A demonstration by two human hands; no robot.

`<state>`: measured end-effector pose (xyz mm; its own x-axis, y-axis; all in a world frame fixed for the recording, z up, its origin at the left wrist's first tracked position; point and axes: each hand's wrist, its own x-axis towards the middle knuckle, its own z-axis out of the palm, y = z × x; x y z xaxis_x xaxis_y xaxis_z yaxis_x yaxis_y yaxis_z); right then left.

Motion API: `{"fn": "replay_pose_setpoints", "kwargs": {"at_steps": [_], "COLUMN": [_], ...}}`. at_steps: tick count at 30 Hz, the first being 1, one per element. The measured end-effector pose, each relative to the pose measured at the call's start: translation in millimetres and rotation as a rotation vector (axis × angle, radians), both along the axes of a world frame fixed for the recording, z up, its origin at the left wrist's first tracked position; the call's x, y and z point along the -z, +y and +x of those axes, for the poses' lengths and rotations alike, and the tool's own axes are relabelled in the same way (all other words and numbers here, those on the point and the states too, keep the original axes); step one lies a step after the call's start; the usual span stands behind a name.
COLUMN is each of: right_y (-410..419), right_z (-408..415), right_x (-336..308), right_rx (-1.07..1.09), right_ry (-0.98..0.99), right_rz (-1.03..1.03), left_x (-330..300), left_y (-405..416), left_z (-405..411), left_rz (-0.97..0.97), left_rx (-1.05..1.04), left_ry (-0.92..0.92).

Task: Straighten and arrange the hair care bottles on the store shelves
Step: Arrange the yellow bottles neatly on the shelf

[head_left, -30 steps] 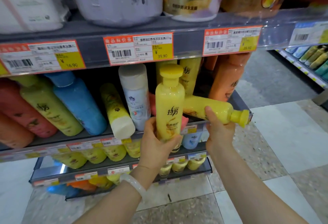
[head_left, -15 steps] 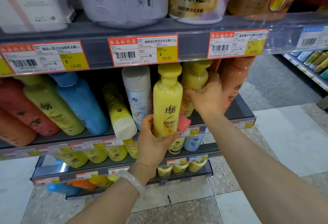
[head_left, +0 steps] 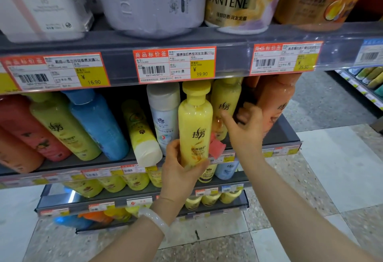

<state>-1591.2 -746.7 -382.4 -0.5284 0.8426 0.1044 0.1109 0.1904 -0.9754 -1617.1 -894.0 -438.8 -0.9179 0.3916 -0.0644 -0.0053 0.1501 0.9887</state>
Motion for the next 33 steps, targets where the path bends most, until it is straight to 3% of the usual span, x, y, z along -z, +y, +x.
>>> {"fn": "replay_pose_setpoints", "kwargs": {"at_steps": [2,5,7,14,23,28,33], "right_y": [-19,-40,-44,-23,22,31,36], "right_z": [26,47,49,68,65,45,34], "right_x": [10,18,17,12,6,9,14], "right_rx": [-0.107,-0.406,-0.491,-0.333,-0.147,-0.098,-0.120], "right_ry": [0.053,-0.053,-0.106,-0.091,-0.047,-0.046,-0.033], "right_rz": [-0.063,-0.113,-0.112,-0.058,0.093,0.061,0.047], "left_x": [-2,-5,-4,-7,-27,-21,-7], "left_y": [0,2,7,33,86,78,64], "left_z": [4,14,22,47,43,24,17], "left_rz": [0.010,0.020,0.011,-0.054,-0.301,-0.536,-0.613], "left_rx": [0.004,0.011,0.026,0.143,0.165,0.111,0.199], "left_ry": [-0.016,-0.012,0.008,0.041,0.361,0.553,0.645]}}
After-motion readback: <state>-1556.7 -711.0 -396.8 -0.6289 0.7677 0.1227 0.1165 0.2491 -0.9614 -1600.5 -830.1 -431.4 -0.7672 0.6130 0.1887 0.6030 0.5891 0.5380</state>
